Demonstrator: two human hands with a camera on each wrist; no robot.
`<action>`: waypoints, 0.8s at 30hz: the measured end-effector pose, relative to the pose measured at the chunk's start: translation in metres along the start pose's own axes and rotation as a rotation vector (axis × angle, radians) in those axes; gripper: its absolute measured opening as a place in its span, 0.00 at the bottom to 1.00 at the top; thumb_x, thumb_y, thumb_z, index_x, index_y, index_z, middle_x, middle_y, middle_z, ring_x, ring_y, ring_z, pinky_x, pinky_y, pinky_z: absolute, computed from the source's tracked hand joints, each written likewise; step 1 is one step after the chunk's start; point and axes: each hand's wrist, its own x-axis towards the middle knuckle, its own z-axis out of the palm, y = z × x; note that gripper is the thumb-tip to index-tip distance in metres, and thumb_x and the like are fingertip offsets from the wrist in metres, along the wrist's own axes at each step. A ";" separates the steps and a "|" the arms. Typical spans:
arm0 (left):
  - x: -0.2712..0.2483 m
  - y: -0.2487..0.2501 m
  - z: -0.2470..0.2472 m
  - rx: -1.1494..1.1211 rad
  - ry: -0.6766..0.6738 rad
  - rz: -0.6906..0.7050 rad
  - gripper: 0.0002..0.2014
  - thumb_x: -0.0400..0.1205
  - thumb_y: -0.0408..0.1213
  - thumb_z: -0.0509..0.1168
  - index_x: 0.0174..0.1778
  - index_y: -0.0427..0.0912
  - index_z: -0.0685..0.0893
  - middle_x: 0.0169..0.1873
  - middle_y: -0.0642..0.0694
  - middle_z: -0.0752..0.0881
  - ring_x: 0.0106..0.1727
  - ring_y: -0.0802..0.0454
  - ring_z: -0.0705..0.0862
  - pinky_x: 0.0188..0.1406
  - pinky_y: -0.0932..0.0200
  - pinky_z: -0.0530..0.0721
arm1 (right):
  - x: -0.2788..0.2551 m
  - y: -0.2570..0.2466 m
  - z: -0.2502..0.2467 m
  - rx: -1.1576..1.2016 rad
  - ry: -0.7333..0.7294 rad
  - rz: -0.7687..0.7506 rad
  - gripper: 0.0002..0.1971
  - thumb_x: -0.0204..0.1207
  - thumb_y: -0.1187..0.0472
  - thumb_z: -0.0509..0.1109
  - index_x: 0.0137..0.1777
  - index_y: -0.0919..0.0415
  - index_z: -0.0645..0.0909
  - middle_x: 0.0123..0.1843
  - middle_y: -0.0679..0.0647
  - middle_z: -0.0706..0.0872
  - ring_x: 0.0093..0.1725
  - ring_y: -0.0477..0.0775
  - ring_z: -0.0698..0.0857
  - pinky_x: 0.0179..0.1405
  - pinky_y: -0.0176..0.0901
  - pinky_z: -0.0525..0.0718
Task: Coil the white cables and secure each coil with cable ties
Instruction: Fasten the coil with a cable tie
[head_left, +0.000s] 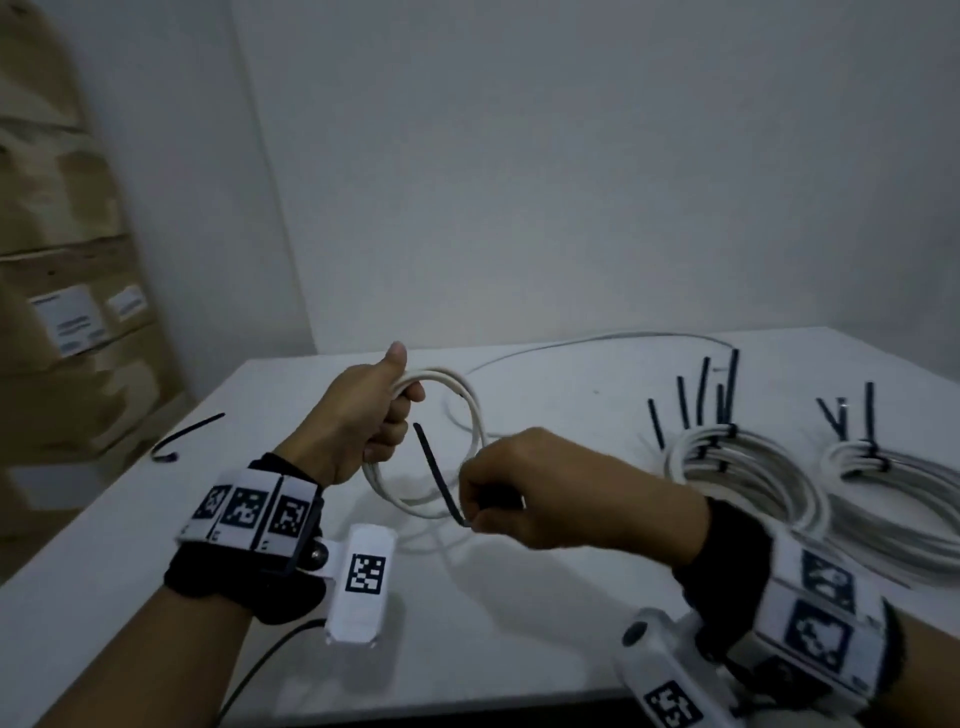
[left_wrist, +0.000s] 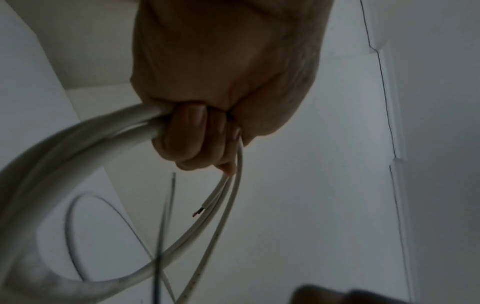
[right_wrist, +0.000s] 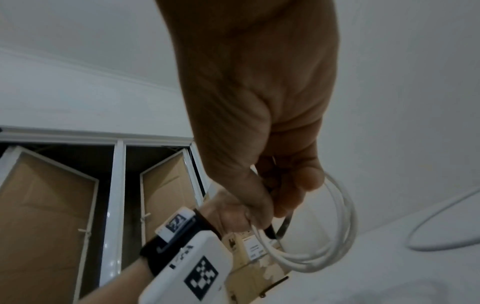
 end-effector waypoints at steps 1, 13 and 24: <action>0.003 0.003 0.015 -0.004 -0.025 0.001 0.26 0.88 0.55 0.49 0.36 0.39 0.77 0.17 0.52 0.65 0.17 0.57 0.60 0.16 0.67 0.56 | -0.004 0.009 0.002 -0.020 0.028 0.001 0.02 0.77 0.64 0.69 0.44 0.58 0.83 0.40 0.49 0.85 0.37 0.46 0.79 0.38 0.32 0.75; 0.010 0.010 0.118 0.116 -0.043 0.050 0.17 0.86 0.41 0.57 0.31 0.39 0.74 0.17 0.45 0.69 0.15 0.53 0.64 0.17 0.64 0.62 | -0.026 0.085 -0.002 -0.129 0.627 -0.014 0.02 0.73 0.71 0.68 0.43 0.65 0.80 0.36 0.58 0.80 0.34 0.58 0.77 0.25 0.50 0.78; 0.019 0.004 0.133 0.173 -0.086 0.242 0.09 0.87 0.42 0.59 0.56 0.50 0.83 0.24 0.42 0.70 0.19 0.52 0.64 0.19 0.62 0.61 | -0.052 0.093 0.006 -0.108 0.701 -0.157 0.10 0.69 0.73 0.70 0.45 0.60 0.76 0.38 0.57 0.81 0.39 0.48 0.70 0.29 0.35 0.71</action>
